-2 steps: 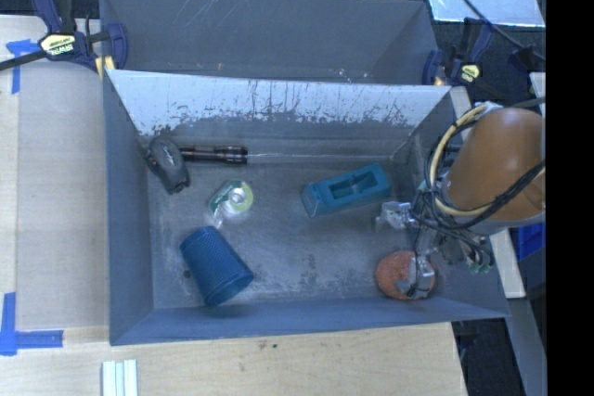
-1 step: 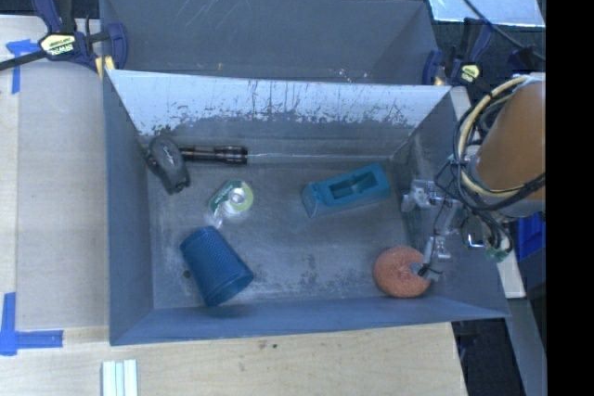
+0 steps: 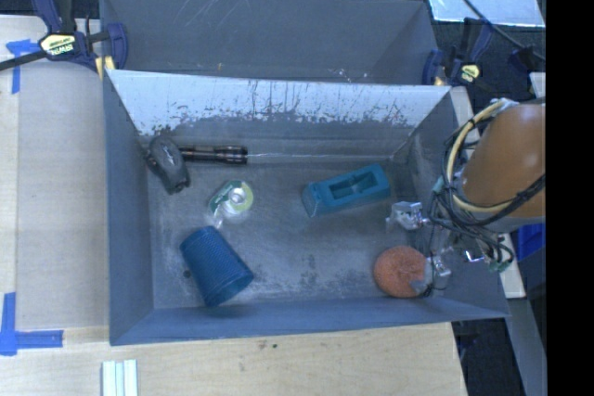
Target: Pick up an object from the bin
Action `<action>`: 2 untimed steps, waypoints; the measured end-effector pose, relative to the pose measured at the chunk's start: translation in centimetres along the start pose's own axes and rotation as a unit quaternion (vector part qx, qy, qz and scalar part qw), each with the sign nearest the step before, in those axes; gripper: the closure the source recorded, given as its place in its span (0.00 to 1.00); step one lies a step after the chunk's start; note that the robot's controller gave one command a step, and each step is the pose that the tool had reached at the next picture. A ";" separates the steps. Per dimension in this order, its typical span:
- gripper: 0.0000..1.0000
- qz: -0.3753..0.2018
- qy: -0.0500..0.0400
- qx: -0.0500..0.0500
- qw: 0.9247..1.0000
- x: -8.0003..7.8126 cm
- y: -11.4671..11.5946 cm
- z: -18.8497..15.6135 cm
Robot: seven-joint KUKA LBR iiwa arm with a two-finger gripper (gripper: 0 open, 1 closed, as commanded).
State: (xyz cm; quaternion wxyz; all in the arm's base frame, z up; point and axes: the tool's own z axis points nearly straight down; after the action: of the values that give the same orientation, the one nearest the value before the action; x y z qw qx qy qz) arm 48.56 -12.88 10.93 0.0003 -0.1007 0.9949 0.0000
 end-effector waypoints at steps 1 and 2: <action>0.00 0.057 -0.012 0.004 0.998 -0.3 0.4 3.9; 1.00 0.066 -0.005 0.002 0.998 -0.2 -1.2 3.8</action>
Offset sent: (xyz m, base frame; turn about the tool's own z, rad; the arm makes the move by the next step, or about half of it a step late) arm 0.0031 -0.0113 -0.0393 0.1326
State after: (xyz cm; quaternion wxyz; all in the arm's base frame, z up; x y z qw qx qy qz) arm 48.97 -14.03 7.16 0.0056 -0.0347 0.9994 -0.0013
